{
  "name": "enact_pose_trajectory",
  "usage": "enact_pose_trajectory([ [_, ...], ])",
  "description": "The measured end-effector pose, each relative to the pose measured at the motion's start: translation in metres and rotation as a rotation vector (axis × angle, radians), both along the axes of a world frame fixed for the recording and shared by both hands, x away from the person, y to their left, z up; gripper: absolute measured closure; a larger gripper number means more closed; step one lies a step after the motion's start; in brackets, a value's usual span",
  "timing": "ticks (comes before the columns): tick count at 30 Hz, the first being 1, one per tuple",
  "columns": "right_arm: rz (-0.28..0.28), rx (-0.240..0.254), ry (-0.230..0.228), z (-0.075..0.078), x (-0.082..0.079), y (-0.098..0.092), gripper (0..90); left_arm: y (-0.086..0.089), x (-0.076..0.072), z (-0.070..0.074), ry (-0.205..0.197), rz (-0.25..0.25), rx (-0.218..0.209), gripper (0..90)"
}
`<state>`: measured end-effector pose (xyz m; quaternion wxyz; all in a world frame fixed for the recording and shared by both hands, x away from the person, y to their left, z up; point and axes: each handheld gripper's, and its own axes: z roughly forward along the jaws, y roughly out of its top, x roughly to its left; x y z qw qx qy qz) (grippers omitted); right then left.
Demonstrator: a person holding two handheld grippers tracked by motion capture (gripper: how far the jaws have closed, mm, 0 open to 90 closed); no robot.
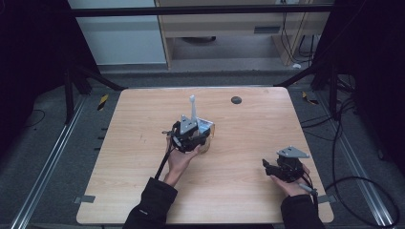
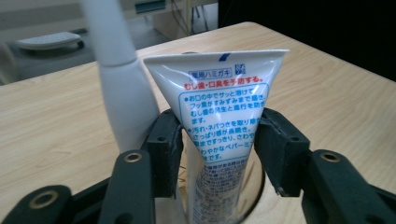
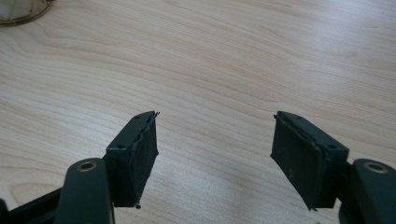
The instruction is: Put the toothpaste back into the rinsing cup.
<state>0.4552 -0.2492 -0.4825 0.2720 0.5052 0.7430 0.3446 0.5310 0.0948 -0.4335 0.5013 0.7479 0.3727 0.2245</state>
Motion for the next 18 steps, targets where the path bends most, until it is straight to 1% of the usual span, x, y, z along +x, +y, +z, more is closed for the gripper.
enact_pose_trajectory([
  [1, 0.000, 0.000, 0.000, 0.000, 0.000, 0.000, 31.0, 0.001, -0.002, 0.001, -0.011, 0.007, 0.003, 49.6],
  [3, -0.001, 0.001, 0.000, 0.000, 0.000, 0.000, 30.8, 0.003, -0.007, 0.002, -0.025, 0.002, -0.009, 44.5],
  [5, -0.002, 0.000, 0.000, 0.000, 0.000, 0.000, 30.7, 0.005, -0.012, 0.004, -0.028, 0.004, 0.003, 39.0],
  [7, -0.004, 0.003, 0.001, 0.000, -0.001, 0.000, 30.5, 0.007, -0.016, 0.006, -0.027, -0.005, 0.022, 36.9],
  [8, -0.003, 0.003, 0.001, 0.000, -0.001, 0.000, 30.4, 0.009, -0.019, 0.007, -0.028, -0.005, 0.023, 35.9],
  [9, -0.004, 0.003, 0.000, 0.000, -0.001, 0.000, 30.2, 0.011, -0.020, 0.009, -0.028, -0.007, 0.019, 35.1],
  [12, -0.005, 0.005, 0.002, 0.001, -0.002, 0.000, 29.6, 0.016, -0.023, 0.014, -0.019, -0.006, -0.028, 33.1],
  [13, -0.006, 0.003, -0.001, 0.000, -0.002, 0.000, 29.4, 0.017, -0.024, 0.016, -0.017, -0.007, -0.033, 32.8],
  [14, -0.004, 0.000, -0.005, 0.001, -0.002, 0.000, 29.2, 0.018, -0.025, 0.017, -0.013, -0.006, -0.025, 32.1],
  [16, -0.005, 0.007, -0.005, 0.002, -0.004, 0.000, 28.6, 0.019, -0.027, 0.019, -0.004, -0.005, 0.003, 31.8],
  [18, -0.006, 0.006, -0.012, 0.002, -0.004, -0.001, 28.1, 0.022, -0.030, 0.018, 0.016, -0.006, 0.022, 31.1],
])
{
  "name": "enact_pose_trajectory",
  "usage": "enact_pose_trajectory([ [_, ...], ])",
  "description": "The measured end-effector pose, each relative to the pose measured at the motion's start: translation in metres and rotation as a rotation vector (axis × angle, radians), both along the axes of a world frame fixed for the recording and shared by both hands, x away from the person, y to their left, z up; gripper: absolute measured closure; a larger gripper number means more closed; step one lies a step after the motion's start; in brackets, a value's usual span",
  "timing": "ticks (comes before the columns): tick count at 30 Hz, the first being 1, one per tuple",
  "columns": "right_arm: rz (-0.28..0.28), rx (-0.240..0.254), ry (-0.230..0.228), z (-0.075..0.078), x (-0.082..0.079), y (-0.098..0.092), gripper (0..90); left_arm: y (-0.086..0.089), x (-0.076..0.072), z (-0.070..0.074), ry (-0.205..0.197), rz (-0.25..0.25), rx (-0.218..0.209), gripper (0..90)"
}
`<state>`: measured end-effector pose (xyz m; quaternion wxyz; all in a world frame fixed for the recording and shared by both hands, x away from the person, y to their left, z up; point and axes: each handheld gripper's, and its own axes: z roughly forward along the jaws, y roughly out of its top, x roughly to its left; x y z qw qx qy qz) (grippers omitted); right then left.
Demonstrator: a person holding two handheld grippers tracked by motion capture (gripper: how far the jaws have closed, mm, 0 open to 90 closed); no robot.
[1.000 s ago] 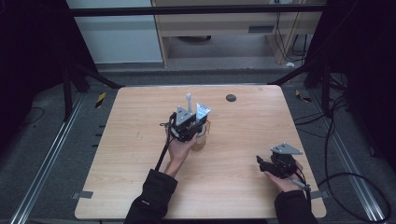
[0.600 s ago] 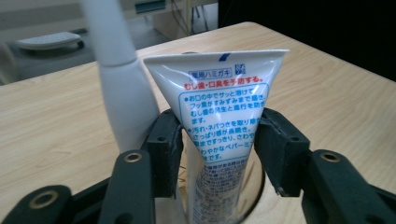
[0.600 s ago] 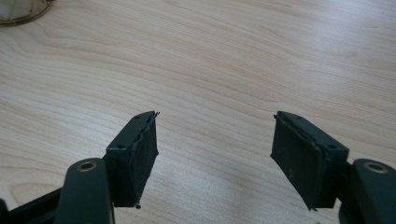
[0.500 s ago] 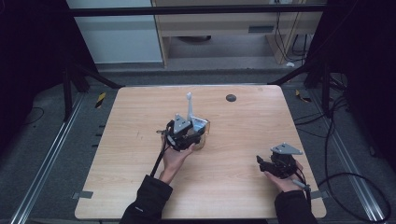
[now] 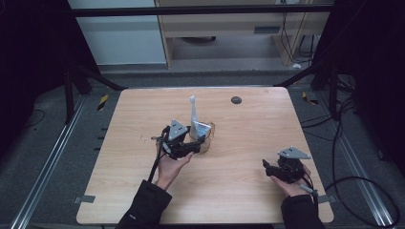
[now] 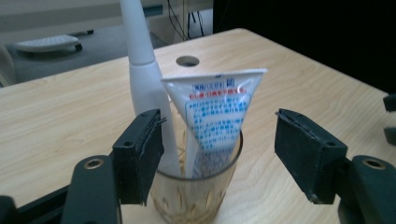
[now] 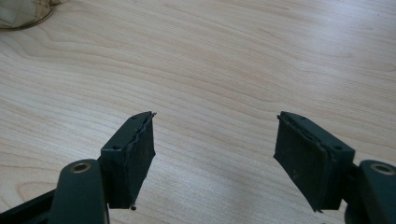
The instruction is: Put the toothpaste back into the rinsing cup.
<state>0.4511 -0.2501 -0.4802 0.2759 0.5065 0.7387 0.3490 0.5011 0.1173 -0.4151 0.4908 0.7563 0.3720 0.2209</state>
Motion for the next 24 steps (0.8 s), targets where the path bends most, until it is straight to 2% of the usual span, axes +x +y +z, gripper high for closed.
enact_pose_trajectory([
  [9, -0.017, 0.010, -0.002, 0.002, -0.003, -0.005, 26.0, 0.025, -0.021, -0.016, 0.041, 0.003, 0.113, 28.1],
  [18, -0.024, 0.009, 0.010, 0.000, -0.005, -0.004, 21.8, 0.071, -0.041, -0.031, 0.065, 0.069, 0.138, 26.6],
  [21, -0.005, 0.004, 0.024, -0.003, -0.007, -0.002, 20.0, 0.092, -0.048, -0.037, 0.064, 0.108, 0.147, 26.5],
  [24, -0.003, 0.002, 0.021, -0.003, -0.012, -0.002, 19.6, 0.111, -0.053, -0.045, 0.090, 0.153, 0.148, 26.5],
])
